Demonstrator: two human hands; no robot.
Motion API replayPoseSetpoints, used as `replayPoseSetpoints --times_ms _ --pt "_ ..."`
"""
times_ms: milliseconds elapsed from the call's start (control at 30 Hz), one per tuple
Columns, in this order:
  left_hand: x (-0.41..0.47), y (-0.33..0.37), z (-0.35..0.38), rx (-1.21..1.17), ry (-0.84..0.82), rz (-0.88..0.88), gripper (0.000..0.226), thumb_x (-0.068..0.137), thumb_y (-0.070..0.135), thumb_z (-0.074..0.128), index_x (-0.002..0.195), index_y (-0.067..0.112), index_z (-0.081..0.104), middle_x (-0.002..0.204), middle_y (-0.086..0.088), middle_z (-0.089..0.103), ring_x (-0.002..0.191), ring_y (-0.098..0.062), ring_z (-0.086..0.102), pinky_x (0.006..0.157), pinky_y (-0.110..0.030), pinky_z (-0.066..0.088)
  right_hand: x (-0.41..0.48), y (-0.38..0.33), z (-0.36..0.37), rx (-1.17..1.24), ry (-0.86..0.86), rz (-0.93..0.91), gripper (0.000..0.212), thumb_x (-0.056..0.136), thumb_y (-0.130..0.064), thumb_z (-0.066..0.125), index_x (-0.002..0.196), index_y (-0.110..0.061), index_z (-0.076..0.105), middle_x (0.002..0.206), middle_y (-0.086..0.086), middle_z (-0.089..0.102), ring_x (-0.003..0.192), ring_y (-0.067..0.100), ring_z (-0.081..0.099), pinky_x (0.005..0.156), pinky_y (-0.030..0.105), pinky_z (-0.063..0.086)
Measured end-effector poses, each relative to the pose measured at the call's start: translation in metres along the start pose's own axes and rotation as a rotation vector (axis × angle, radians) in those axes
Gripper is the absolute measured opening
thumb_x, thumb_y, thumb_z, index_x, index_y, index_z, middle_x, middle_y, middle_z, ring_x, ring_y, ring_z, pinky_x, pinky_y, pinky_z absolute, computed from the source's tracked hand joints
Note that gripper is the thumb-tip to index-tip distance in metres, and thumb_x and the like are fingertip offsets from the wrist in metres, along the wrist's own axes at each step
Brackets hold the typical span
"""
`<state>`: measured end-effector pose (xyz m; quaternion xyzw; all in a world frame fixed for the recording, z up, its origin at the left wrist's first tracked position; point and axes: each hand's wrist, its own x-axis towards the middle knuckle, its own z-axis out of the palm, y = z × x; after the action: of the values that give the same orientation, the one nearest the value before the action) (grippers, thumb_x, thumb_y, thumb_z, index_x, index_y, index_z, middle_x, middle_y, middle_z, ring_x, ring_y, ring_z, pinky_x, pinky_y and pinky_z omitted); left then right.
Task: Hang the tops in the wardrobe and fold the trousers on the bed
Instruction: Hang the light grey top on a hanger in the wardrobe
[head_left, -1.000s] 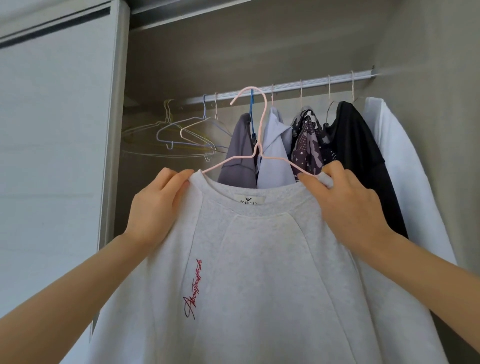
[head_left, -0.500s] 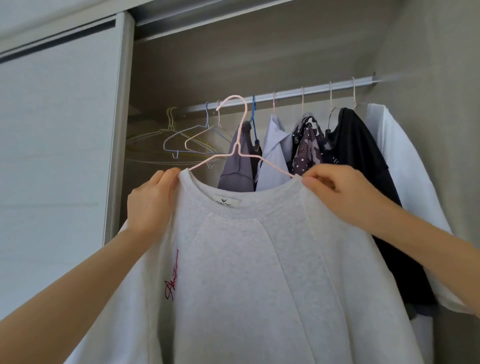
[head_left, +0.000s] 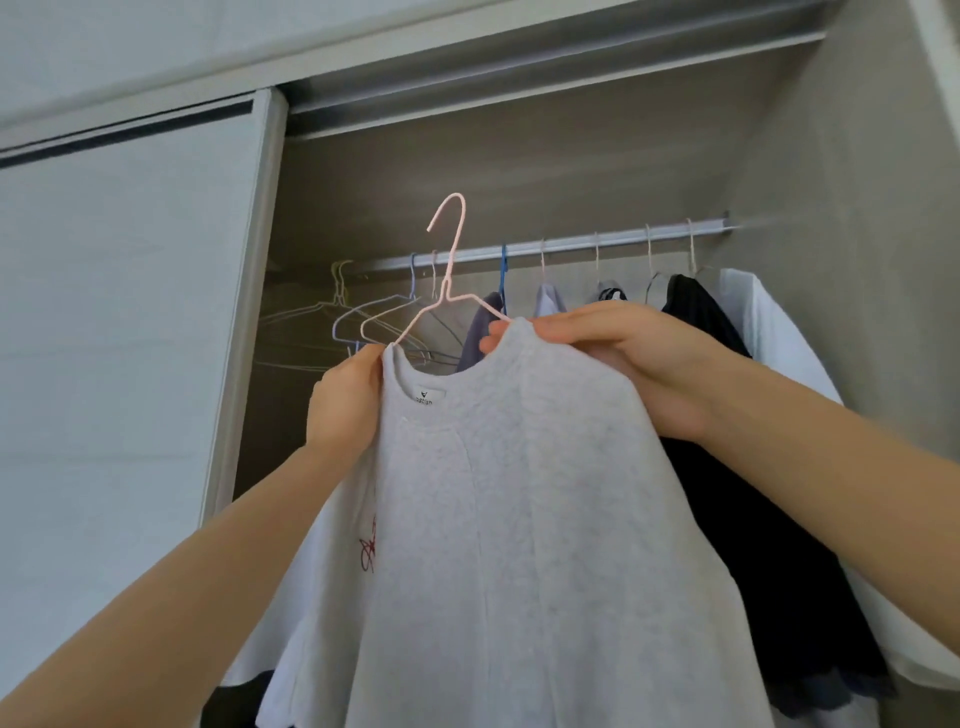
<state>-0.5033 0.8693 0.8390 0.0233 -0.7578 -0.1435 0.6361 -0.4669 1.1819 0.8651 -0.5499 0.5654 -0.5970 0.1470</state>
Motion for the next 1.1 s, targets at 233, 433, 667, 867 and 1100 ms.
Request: replayPoseSetpoints --times_ms 233,433,667,867,1100 --pt "0.006 0.02 -0.005 -0.014 -0.249 0.018 0.041 0.106 0.032 0.035 0.142 0.021 0.049 0.132 -0.01 0.061 0.115 -0.031 0.06 0.1 -0.044 0.048 0.044 -0.005 0.035 -0.087 0.459 -0.174 0.021 0.085 0.002 0.06 0.099 0.017 0.064 0.116 0.035 0.059 0.101 0.018 0.065 0.09 0.036 0.053" --pt "0.0 0.041 -0.043 -0.617 -0.54 -0.021 0.047 0.105 0.048 0.028 0.145 0.031 0.046 0.145 0.007 0.052 0.13 -0.014 0.052 0.112 -0.044 0.038 0.11 -0.015 0.061 -0.386 0.683 -0.172 0.007 0.089 -0.005 0.056 0.087 -0.008 0.05 0.072 0.005 0.047 0.056 0.012 0.048 0.04 0.017 0.033" --pt "-0.012 0.013 -0.085 -1.022 -0.55 -0.135 0.06 0.088 0.075 0.025 0.136 0.046 0.048 0.13 0.023 0.061 0.114 -0.006 0.064 0.09 -0.032 0.054 0.194 0.004 0.085 -0.636 0.731 -0.241 0.037 0.093 -0.011 0.049 0.128 -0.003 0.046 0.121 0.015 0.052 0.109 0.029 0.052 0.087 0.033 0.046" --pt "-0.002 -0.011 -0.077 -0.803 -0.587 -0.083 0.071 0.072 0.041 0.083 0.128 0.057 0.043 0.117 0.028 0.063 0.104 0.003 0.064 0.071 -0.017 0.056 0.242 0.027 0.081 -0.81 0.865 -0.247 0.042 0.089 -0.01 0.054 0.129 0.003 0.048 0.134 0.022 0.048 0.126 0.037 0.044 0.105 0.041 0.038" --pt "0.019 -0.035 -0.016 -0.374 -0.369 -0.093 0.052 0.093 0.012 0.06 0.14 0.022 0.042 0.129 0.002 0.055 0.114 -0.016 0.056 0.093 -0.033 0.048 0.292 0.044 0.05 -0.908 0.937 -0.244 0.042 0.089 -0.009 0.055 0.126 0.01 0.046 0.132 0.025 0.046 0.124 0.038 0.042 0.104 0.041 0.037"
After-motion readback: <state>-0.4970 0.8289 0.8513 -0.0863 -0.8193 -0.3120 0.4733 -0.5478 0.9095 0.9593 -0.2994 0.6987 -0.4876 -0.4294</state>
